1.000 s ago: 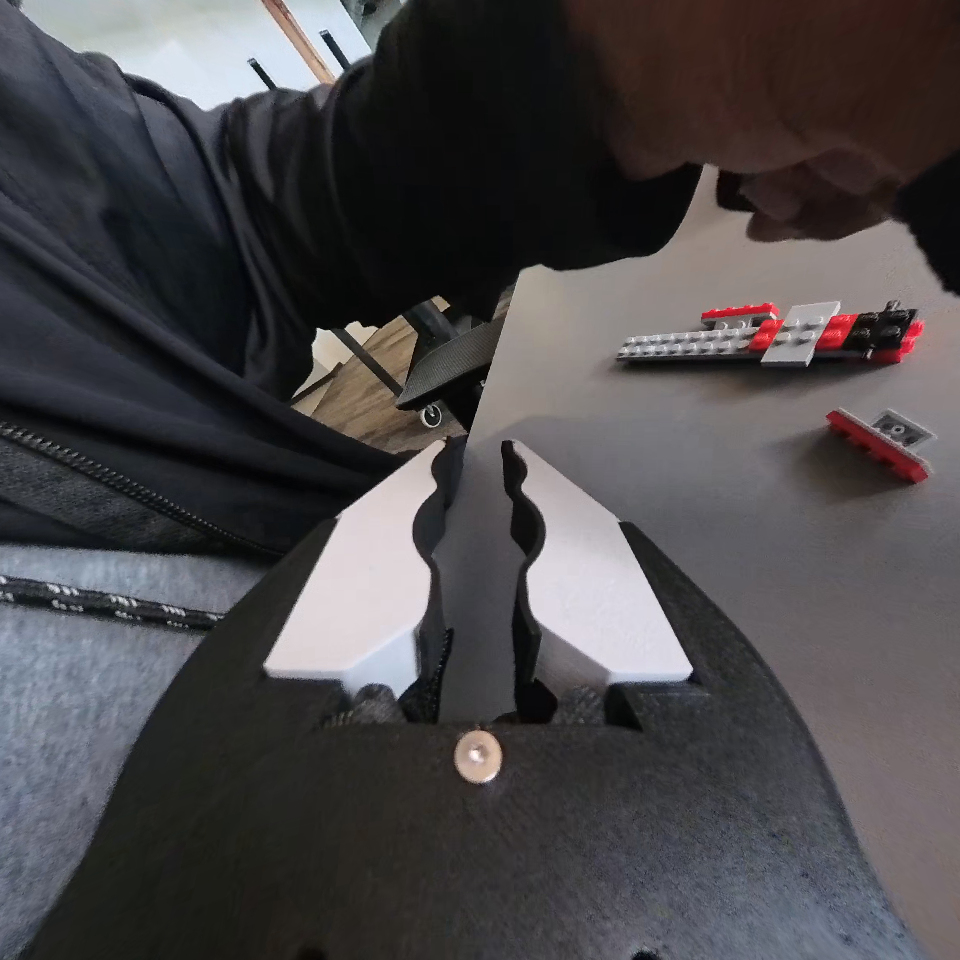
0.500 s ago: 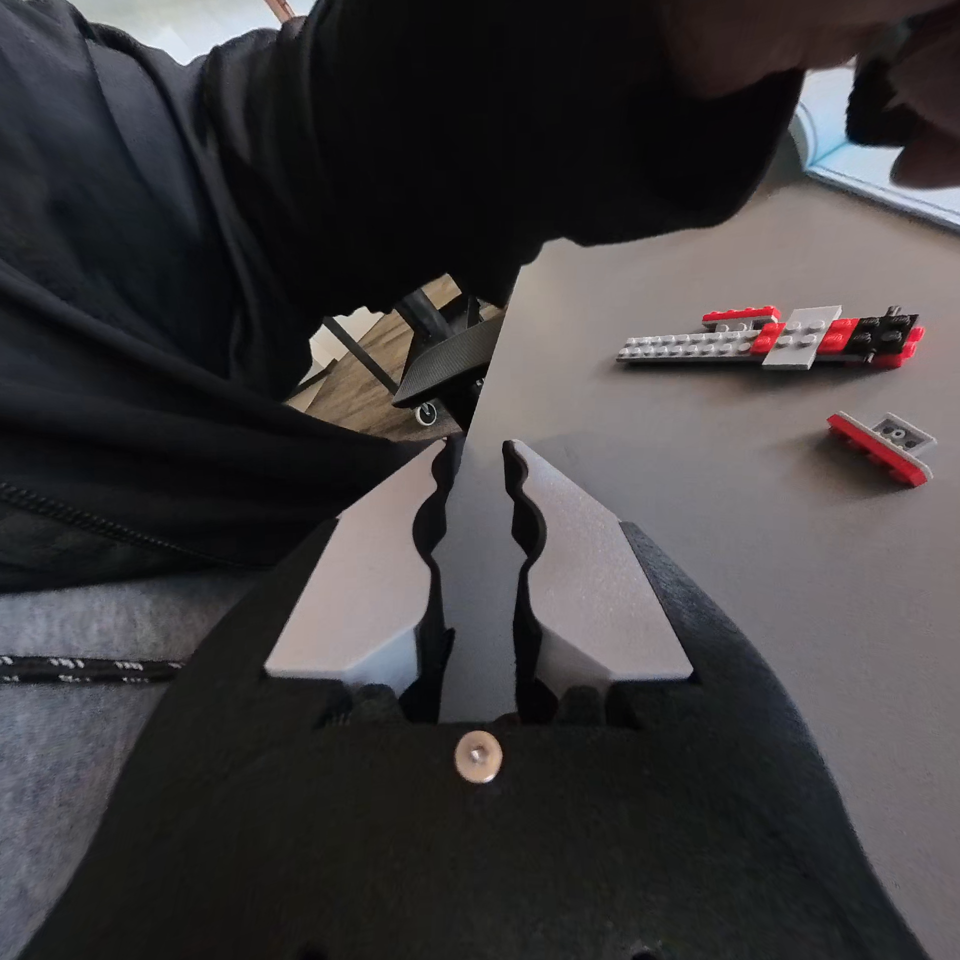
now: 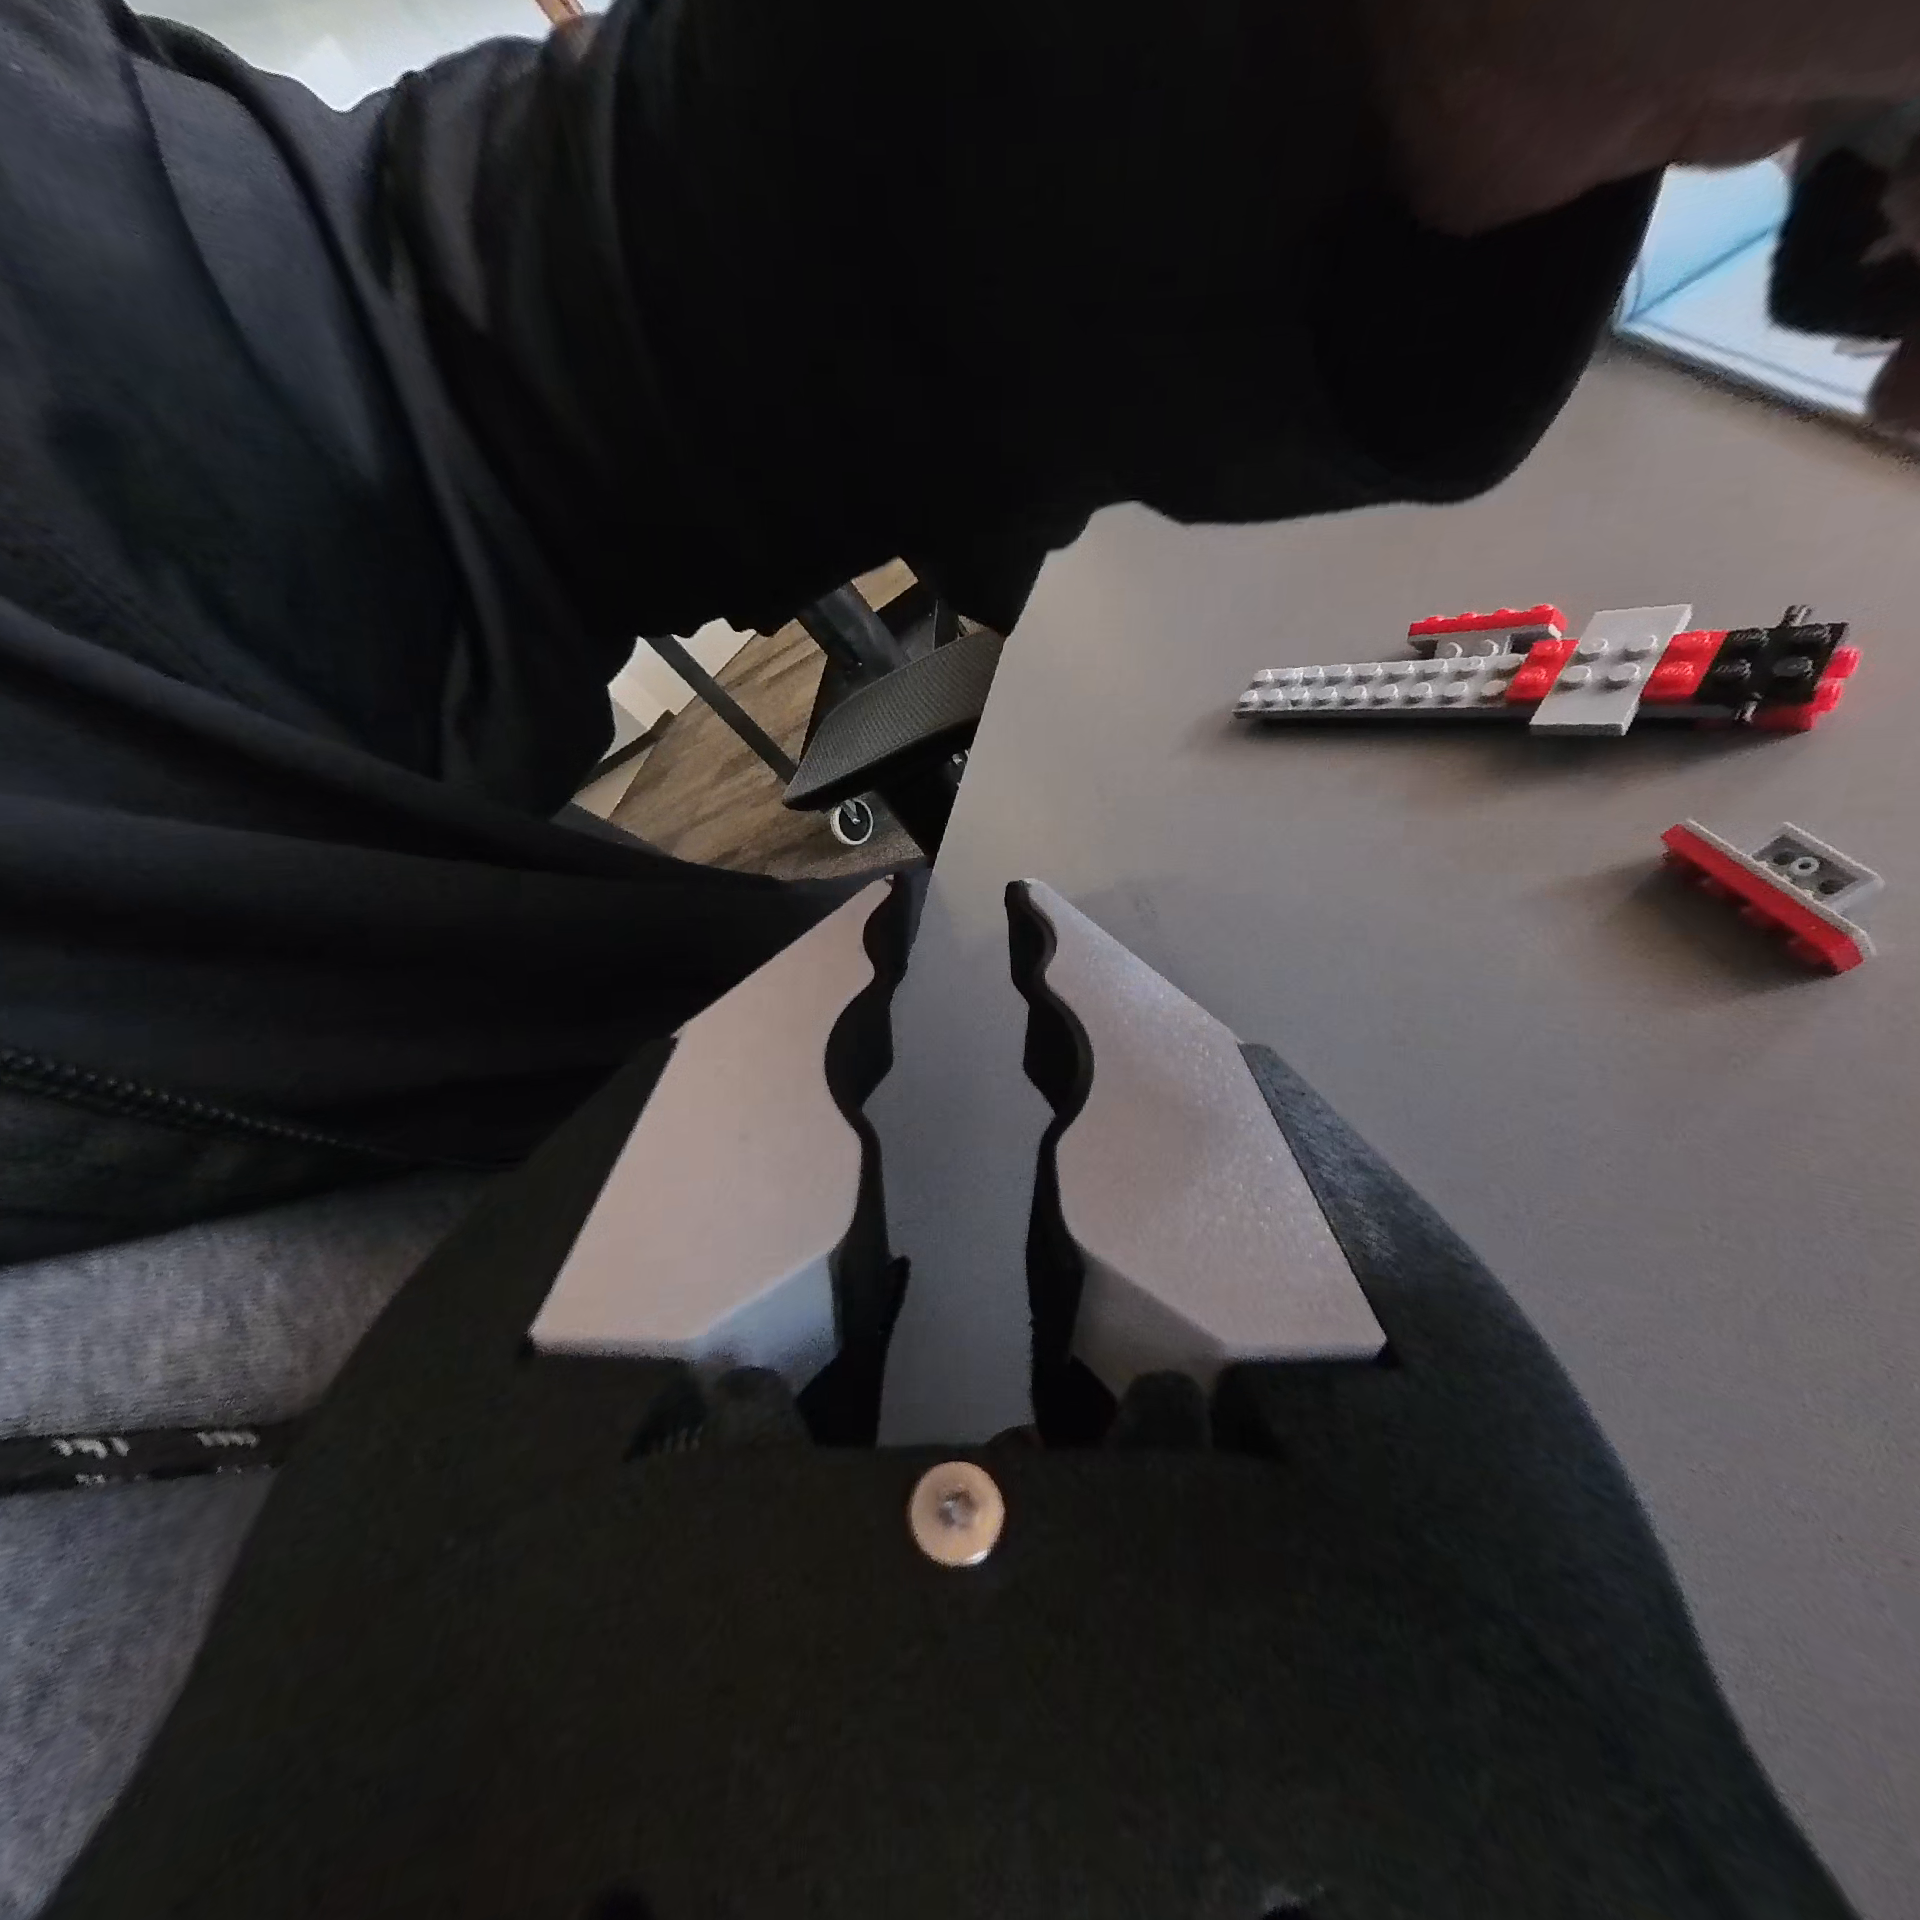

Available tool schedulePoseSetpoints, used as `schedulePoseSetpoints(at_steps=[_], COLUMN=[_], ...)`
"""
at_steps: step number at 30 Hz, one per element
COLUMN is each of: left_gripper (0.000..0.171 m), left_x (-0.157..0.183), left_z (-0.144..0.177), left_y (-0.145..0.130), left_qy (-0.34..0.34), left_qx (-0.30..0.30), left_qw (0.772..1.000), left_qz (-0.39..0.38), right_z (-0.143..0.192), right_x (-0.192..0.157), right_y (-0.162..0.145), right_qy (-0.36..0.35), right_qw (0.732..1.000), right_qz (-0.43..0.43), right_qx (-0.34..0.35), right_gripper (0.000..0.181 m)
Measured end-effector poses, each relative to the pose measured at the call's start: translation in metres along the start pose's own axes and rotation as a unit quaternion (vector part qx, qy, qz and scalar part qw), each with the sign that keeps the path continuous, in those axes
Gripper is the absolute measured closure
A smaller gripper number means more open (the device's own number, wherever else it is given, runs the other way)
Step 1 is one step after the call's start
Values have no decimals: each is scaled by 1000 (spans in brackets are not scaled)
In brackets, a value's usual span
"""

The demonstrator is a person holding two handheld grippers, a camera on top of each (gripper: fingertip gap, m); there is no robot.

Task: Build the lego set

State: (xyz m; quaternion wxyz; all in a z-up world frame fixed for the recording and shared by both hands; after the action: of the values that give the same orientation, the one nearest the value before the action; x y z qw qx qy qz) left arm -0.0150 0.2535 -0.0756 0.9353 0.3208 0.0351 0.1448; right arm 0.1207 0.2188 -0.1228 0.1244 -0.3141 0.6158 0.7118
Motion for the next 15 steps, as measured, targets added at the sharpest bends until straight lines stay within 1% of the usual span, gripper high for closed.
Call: schedulePoseSetpoints(at_steps=[4,8,10,13,15], left_gripper=[137,137,137,137,137], left_x=[5,14,17,18,15], left_z=[10,26,32,37,39], left_y=[13,37,48,53,49], left_qy=[-8,-22,-17,-18,-16], left_qx=[21,47,54,67,74], left_qw=[999,995,993,993,994], left_qz=[-31,-81,-101,-100,-82], right_z=[0,0,0,2,5], right_x=[0,0,0,-1,-2], right_y=[0,0,0,0,1], right_qy=[0,-1,-1,-5,-16], right_qw=[1000,1000,1000,1000,1000], right_qz=[1,1,1,4,10], right_qx=[-1,-2,-1,4,12], right_gripper=[160,160,160,160,160])
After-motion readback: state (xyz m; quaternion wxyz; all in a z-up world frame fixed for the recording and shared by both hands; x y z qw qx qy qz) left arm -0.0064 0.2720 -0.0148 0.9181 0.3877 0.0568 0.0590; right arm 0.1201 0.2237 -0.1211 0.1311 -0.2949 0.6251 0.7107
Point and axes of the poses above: each gripper's, where its closed fingertips meet, z back along the fingers, y out of its top, x = y × z across the jaws, the point moved 9 cm from there along z, back along the fingers, and after that the axes turned 14 degrees about y, right-handed, at the moved point
